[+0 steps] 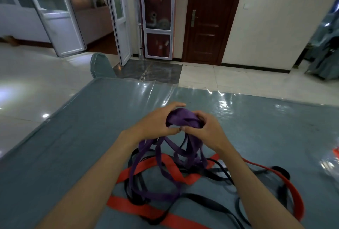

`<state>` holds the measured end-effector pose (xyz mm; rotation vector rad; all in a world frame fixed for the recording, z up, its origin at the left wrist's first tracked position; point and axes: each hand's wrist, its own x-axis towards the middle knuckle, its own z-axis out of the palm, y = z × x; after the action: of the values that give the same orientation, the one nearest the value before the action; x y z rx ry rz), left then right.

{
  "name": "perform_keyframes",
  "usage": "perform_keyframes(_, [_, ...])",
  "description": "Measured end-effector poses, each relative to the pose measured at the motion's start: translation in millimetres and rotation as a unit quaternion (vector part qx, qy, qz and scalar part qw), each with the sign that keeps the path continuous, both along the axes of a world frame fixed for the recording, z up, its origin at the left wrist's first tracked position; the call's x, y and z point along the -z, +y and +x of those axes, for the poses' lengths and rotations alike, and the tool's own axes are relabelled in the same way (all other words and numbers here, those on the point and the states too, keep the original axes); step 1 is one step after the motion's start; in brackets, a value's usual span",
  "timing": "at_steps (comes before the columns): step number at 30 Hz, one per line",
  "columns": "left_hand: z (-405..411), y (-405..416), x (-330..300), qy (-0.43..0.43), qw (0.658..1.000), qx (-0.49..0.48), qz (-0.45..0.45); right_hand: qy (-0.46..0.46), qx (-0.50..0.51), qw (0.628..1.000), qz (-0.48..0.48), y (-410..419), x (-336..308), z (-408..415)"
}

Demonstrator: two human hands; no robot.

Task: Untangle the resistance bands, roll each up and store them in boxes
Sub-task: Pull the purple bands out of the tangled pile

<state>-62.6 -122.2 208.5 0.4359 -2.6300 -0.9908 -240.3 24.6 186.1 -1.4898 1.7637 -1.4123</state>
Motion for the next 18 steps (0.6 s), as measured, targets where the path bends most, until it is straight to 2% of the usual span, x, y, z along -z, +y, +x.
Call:
perform_keyframes(4, [6, -11, 8, 0.018, 0.998, -0.039, 0.036, -0.115, 0.036, 0.989, -0.082, -2, -21, -2])
perform_keyframes(8, [18, -16, 21, 0.030, 0.991, -0.090, 0.089, -0.137, 0.059, 0.980, -0.130, -5, -45, -10])
perform_keyframes(14, [-1, -3, 15, 0.079, 0.981, -0.082, 0.157, -0.041, 0.062, 0.987, -0.140, -15, -77, -19])
perform_keyframes(18, [-25, 3, -3, 0.112, 0.979, -0.080, 0.148, -0.025, 0.079, 0.981, -0.175, -21, -101, -23])
